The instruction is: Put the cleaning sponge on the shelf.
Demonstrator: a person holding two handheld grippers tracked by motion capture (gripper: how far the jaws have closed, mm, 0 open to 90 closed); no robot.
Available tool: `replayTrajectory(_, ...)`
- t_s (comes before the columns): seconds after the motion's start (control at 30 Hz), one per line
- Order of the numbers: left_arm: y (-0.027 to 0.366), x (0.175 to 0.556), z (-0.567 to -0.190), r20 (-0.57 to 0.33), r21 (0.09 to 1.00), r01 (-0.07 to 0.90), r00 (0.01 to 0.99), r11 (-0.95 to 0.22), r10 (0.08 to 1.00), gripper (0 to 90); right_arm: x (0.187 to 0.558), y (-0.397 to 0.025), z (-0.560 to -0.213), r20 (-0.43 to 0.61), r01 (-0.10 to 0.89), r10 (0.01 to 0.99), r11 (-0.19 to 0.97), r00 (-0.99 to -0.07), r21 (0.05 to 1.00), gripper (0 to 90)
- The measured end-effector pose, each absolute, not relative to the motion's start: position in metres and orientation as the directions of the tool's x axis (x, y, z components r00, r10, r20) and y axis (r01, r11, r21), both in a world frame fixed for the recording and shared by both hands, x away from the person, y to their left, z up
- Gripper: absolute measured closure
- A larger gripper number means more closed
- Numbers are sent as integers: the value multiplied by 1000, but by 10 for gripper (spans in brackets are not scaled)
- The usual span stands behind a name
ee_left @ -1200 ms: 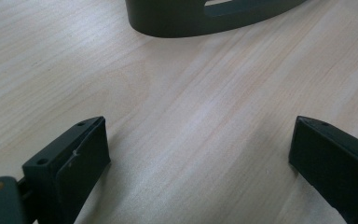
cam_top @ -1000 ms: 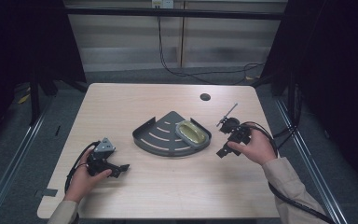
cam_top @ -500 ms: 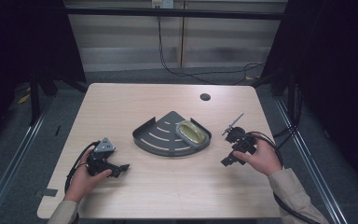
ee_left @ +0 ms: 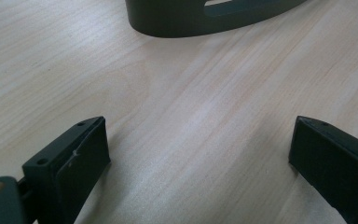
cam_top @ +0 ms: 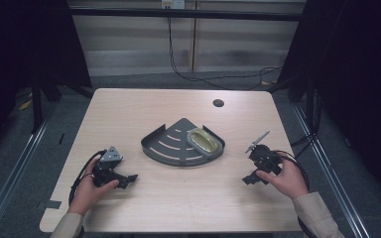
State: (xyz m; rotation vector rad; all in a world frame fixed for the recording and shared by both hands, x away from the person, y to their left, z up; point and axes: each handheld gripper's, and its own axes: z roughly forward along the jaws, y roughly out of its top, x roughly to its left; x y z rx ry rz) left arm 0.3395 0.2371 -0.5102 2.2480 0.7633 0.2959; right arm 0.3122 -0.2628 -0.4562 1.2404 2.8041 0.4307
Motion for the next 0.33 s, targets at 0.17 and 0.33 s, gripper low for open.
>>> replayTrajectory(0.17,237,339,-510,-16,708,435,797,-556,603,43,310,-263,-460,81,723,735,632,-673,278,164)
replayTrajectory(0.33,237,340,-510,-17,710,435,797,-554,603,43,313,-258,-460,71,724,740,626,-668,290,158)
